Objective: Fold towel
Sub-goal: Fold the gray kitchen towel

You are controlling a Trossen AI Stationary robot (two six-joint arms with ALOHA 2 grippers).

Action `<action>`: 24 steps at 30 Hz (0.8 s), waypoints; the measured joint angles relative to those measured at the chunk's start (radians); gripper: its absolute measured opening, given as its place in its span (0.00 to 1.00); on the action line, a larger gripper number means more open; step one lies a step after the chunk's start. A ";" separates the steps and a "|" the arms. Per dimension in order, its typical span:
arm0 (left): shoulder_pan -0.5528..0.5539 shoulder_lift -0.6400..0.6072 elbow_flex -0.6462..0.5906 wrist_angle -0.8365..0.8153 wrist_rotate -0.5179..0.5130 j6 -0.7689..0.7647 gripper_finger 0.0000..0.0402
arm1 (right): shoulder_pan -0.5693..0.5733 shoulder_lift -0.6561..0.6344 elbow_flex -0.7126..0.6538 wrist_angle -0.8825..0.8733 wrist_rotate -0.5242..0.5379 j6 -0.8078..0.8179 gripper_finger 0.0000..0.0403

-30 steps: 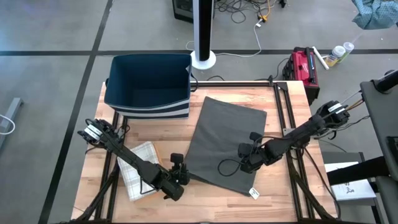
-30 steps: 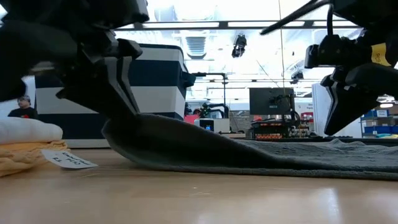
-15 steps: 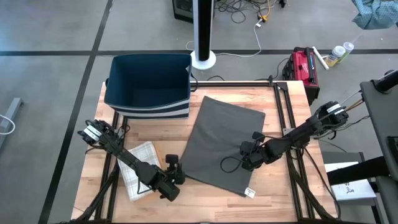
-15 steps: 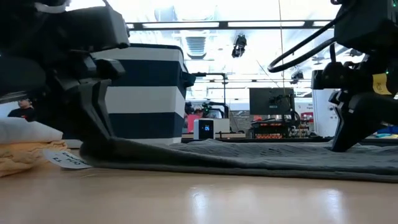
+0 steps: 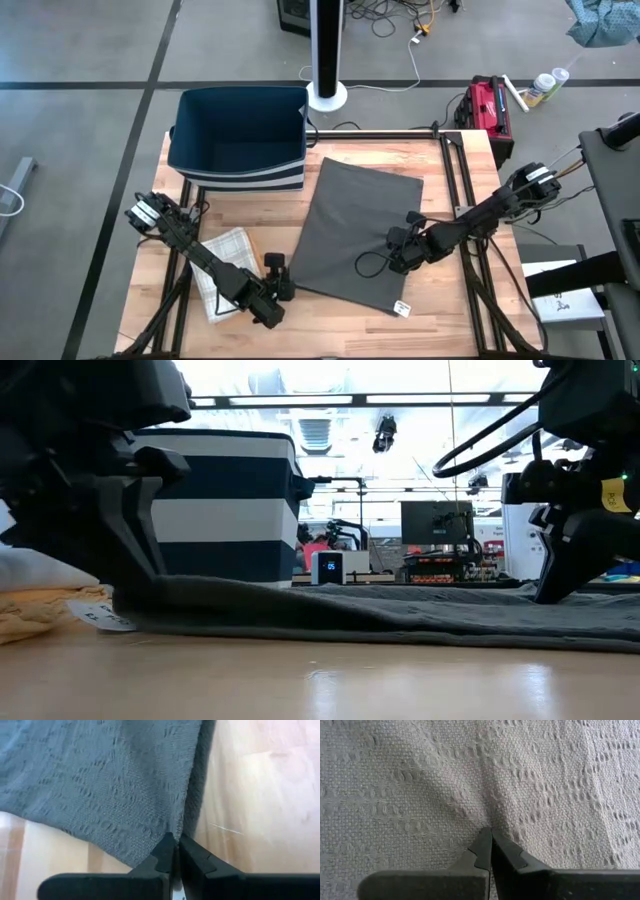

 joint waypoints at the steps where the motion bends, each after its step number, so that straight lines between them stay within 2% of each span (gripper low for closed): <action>1: 0.000 0.000 0.000 0.001 0.007 0.000 0.03 | 0.000 0.000 0.000 0.000 0.001 0.001 0.00; 7: -0.001 0.000 0.000 -0.002 0.061 0.035 0.13 | 0.000 -0.005 -0.001 0.000 0.000 0.007 0.00; 12: -0.003 -0.024 0.036 -0.036 0.059 0.056 0.24 | 0.000 -0.018 0.006 -0.022 -0.008 0.004 0.00; 15: 0.013 -0.048 0.061 -0.029 0.014 0.077 0.28 | 0.000 -0.031 0.042 -0.034 -0.015 -0.009 0.00; 18: 0.068 -0.062 0.079 0.019 -0.048 0.149 0.29 | 0.006 -0.040 0.097 -0.056 -0.015 -0.037 0.00; 24: 0.260 -0.036 0.047 0.243 -0.020 0.356 0.25 | 0.067 -0.041 0.184 -0.032 -0.047 -0.054 0.00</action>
